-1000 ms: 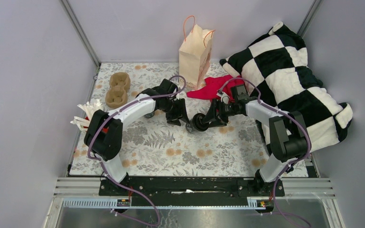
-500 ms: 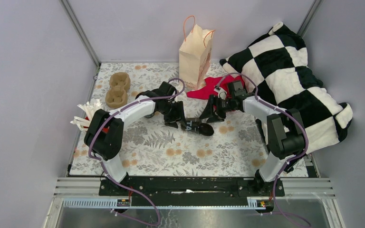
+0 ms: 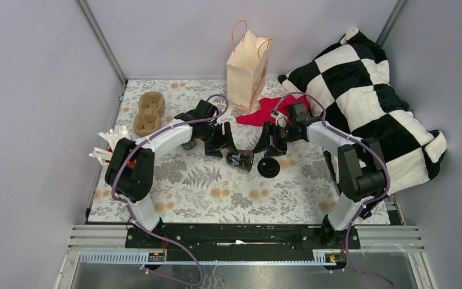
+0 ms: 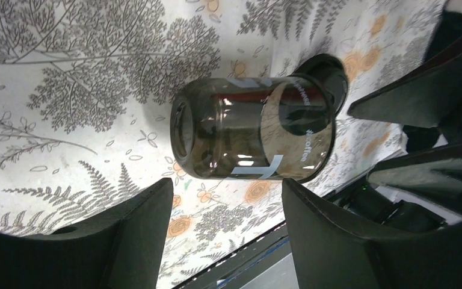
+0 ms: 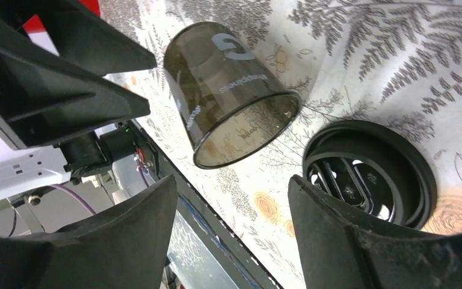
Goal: Pack the takeout coffee
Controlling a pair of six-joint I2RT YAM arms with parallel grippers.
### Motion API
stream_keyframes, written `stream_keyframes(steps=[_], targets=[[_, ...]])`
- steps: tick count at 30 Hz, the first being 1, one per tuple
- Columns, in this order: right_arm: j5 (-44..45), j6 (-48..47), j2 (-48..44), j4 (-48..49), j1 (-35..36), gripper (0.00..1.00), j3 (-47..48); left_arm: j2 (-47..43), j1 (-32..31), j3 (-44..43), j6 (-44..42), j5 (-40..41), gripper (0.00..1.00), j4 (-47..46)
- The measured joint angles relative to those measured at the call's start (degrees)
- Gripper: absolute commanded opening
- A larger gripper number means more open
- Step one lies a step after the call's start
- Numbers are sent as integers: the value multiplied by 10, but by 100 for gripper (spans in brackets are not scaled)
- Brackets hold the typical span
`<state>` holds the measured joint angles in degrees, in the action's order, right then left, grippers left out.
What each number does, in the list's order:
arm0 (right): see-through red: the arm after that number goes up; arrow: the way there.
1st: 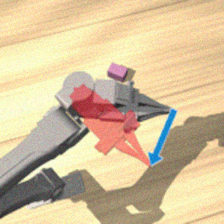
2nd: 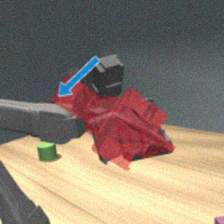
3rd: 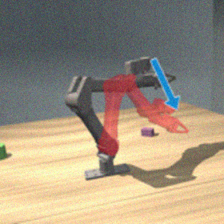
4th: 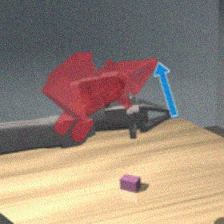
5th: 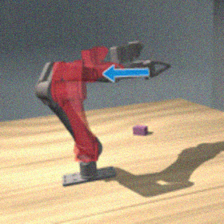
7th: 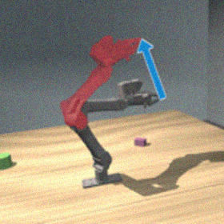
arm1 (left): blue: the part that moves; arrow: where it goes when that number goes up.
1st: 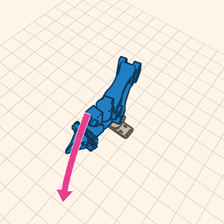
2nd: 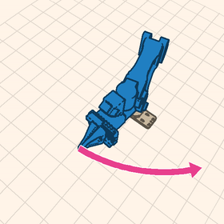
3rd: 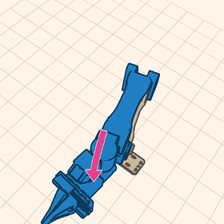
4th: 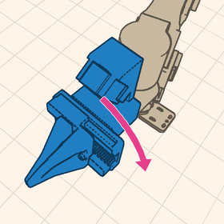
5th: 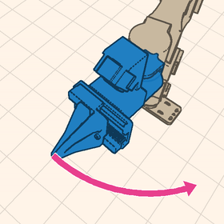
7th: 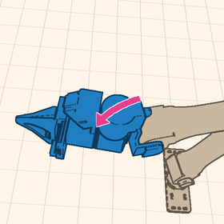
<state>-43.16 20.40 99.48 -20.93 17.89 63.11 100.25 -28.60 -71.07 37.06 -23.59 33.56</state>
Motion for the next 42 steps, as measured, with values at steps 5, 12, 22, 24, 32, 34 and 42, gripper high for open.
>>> stream_keyframes(steps=[5, 12, 22, 24, 32, 34, 42], targets=[[-25, 65, 1, 101, 19, 70, -32, 3, 9, 11, 22, -21, 63, -45], [25, 140, 25, 189, 100, 15, -46, 5, 10, 57, 50, -32, 58, -75], [298, 30, 33, -83, 198, 0, 141, -204, 10, 61, 31, 137, 63, 31], [349, 3, 56, -145, 239, 0, 185, -264, 10, 64, 34, 175, 63, 42], [444, -57, 154, -338, 353, 2, 332, -320, 10, 67, 40, 270, 63, 89], [458, -66, 163, -380, 365, 3, 347, -320, 10, 67, 40, 284, 63, 97], [490, -91, 198, -461, 384, 52, 382, -320, 10, 67, 39, 309, 63, 105]])
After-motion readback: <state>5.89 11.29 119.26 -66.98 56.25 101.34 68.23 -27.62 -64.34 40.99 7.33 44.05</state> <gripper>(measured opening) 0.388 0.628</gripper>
